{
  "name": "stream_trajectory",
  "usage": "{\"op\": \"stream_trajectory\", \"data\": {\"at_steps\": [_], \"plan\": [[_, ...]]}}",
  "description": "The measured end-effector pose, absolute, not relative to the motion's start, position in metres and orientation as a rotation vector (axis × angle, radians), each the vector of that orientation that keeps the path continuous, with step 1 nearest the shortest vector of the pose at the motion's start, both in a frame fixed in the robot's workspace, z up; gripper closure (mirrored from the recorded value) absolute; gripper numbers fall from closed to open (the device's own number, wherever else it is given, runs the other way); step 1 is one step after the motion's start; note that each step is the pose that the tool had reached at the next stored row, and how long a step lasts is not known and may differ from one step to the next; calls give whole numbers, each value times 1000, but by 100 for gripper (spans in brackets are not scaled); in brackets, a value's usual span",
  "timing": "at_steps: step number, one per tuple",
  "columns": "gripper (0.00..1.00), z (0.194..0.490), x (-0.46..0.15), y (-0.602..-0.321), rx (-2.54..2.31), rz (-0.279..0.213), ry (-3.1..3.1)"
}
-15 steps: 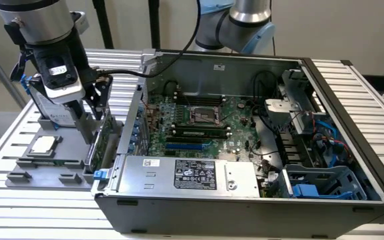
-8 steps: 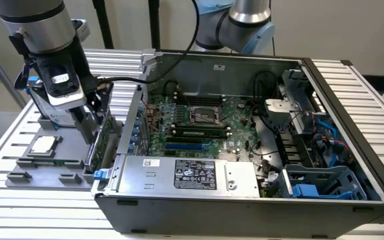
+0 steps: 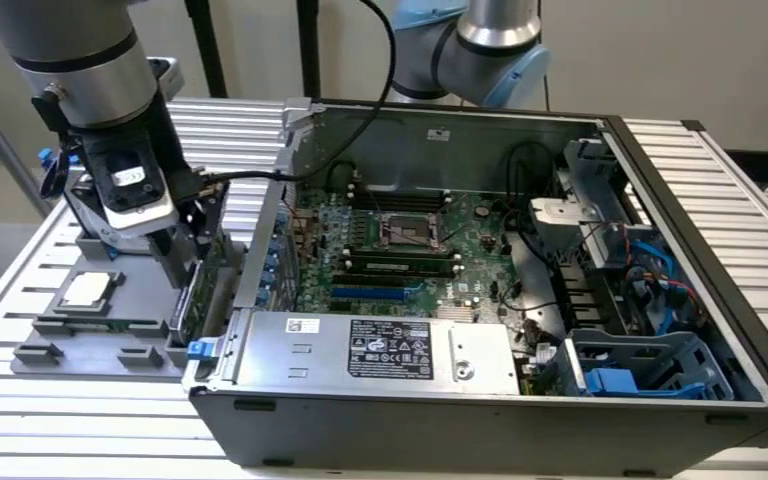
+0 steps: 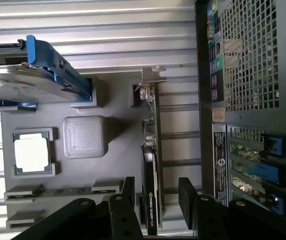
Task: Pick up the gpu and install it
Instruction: 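Pick up the gpu and move the gpu toward the slot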
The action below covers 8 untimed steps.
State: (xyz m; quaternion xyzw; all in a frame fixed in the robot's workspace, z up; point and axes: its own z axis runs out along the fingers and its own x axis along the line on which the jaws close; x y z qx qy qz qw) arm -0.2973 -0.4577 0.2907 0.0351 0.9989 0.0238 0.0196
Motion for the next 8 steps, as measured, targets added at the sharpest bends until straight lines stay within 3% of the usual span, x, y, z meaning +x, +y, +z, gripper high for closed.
{"op": "stream_trajectory", "data": {"at_steps": [8], "plan": [[0,276,-297,-458,109,74,3099]]}}
